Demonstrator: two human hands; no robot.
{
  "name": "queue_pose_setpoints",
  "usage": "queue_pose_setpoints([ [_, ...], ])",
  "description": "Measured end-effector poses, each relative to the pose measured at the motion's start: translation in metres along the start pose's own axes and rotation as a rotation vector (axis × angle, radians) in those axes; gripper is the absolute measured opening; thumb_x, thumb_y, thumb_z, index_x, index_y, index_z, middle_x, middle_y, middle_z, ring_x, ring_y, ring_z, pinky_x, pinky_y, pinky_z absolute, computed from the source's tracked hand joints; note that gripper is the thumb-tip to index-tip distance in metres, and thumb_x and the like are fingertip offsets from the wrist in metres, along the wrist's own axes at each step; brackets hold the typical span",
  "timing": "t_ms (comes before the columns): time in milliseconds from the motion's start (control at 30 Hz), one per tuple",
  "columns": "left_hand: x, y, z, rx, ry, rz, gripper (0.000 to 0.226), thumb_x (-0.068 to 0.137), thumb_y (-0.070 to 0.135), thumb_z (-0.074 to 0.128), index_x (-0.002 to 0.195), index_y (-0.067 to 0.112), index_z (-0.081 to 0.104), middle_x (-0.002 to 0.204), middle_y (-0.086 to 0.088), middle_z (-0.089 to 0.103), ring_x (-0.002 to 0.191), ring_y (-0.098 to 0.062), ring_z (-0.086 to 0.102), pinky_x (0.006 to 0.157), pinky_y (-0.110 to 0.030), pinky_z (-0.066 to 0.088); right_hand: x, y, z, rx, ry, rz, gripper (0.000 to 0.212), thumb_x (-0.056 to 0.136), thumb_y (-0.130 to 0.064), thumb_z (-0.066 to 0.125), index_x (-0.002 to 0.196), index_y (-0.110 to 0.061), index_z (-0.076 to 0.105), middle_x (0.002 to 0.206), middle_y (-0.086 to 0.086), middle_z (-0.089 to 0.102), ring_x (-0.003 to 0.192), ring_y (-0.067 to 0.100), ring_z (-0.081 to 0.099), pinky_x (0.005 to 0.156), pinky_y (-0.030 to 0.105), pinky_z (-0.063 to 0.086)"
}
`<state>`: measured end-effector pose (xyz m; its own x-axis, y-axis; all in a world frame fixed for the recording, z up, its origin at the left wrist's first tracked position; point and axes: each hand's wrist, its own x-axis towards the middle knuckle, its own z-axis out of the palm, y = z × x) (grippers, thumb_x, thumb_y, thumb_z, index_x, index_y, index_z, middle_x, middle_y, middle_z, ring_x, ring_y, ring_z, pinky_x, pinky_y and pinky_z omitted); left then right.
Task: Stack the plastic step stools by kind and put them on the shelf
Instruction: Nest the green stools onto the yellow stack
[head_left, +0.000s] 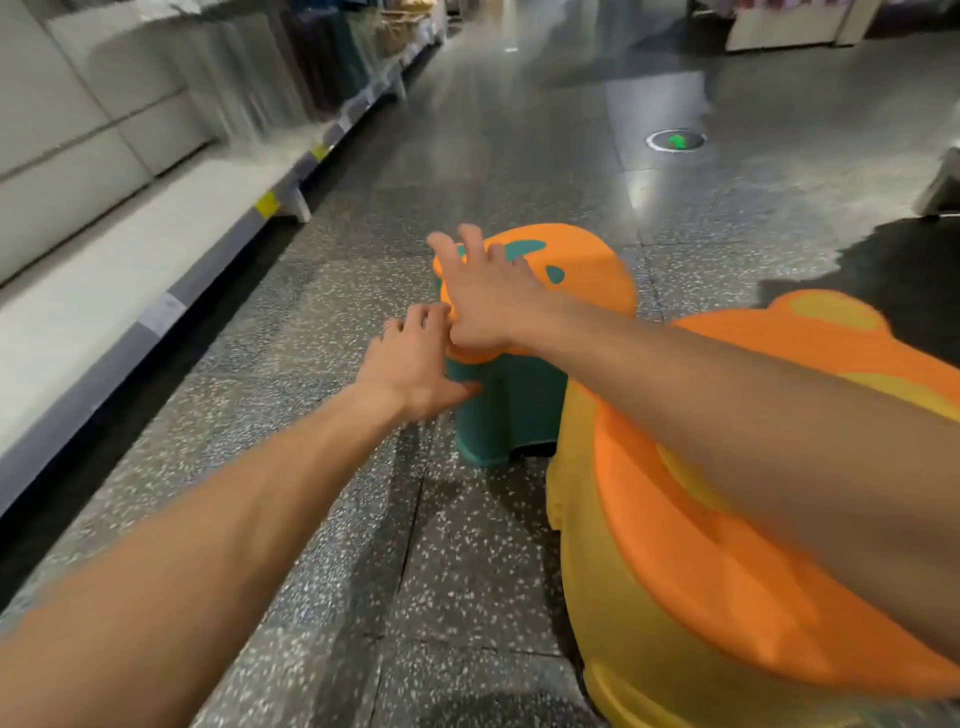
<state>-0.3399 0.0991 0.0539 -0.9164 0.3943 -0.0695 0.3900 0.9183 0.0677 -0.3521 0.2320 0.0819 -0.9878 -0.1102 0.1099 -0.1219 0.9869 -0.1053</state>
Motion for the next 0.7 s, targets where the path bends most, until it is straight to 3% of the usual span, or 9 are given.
queue_pose_setpoints([
  [100, 0.028, 0.003, 0.019, -0.151, 0.007, -0.016, 0.128, 0.054, 0.084, 0.068, 0.157, 0.017, 0.033, 0.142, -0.015, 0.045, 0.13, -0.044, 0.05, 0.107, -0.057, 0.047, 0.002, 0.01, -0.012, 0.027, 0.102, -0.026, 0.087, 0.087, -0.032, 0.066, 0.157, -0.018, 0.017, 0.154, 0.016, 0.025, 0.131, 0.045, 0.042, 0.097, 0.053, 0.043],
  [200, 0.044, 0.003, 0.034, -0.192, 0.054, -0.01, 0.119, 0.058, 0.074, 0.08, 0.154, 0.021, 0.036, 0.131, -0.016, 0.046, 0.118, -0.046, 0.058, 0.096, -0.057, 0.054, 0.008, 0.014, -0.007, 0.08, 0.089, 0.032, 0.084, 0.083, -0.027, 0.068, 0.153, -0.019, 0.022, 0.146, 0.014, 0.03, 0.127, 0.044, 0.044, 0.092, 0.051, 0.044],
  [300, 0.042, -0.001, 0.046, -0.166, 0.142, 0.054, 0.101, 0.07, 0.068, 0.08, 0.15, 0.022, 0.04, 0.124, -0.016, 0.052, 0.108, -0.048, 0.064, 0.087, -0.054, 0.057, 0.014, 0.015, -0.001, 0.012, 0.036, 0.086, 0.08, 0.086, -0.032, 0.067, 0.151, -0.019, 0.024, 0.144, 0.015, 0.031, 0.123, 0.045, 0.046, 0.093, 0.054, 0.046],
  [400, 0.037, -0.02, 0.046, -0.167, 0.213, 0.083, 0.088, 0.069, 0.065, 0.082, 0.139, 0.029, 0.044, 0.119, -0.011, 0.056, 0.101, -0.047, 0.068, 0.08, -0.05, 0.056, 0.014, 0.008, 0.004, -0.055, -0.024, 0.078, 0.079, 0.091, -0.04, 0.064, 0.154, -0.019, 0.021, 0.147, 0.016, 0.03, 0.126, 0.045, 0.046, 0.096, 0.056, 0.045],
  [600, 0.028, -0.113, 0.014, -0.142, 0.173, 0.193, 0.098, 0.057, 0.068, 0.082, 0.143, 0.041, 0.045, 0.133, 0.003, 0.064, 0.124, -0.028, 0.064, 0.097, -0.046, 0.053, -0.006, -0.02, -0.002, -0.189, -0.106, -0.099, 0.085, 0.088, -0.037, 0.062, 0.157, -0.02, 0.015, 0.153, 0.016, 0.026, 0.134, 0.043, 0.041, 0.101, 0.057, 0.042],
  [700, 0.02, -0.162, -0.001, -0.164, 0.089, 0.196, 0.109, 0.054, 0.05, 0.098, 0.149, 0.036, 0.045, 0.147, 0.005, 0.06, 0.133, -0.025, 0.059, 0.109, -0.044, 0.048, -0.007, -0.038, 0.0, -0.216, -0.143, -0.167, 0.09, 0.088, -0.043, 0.063, 0.159, -0.023, 0.011, 0.158, 0.013, 0.021, 0.138, 0.041, 0.038, 0.104, 0.055, 0.039],
])
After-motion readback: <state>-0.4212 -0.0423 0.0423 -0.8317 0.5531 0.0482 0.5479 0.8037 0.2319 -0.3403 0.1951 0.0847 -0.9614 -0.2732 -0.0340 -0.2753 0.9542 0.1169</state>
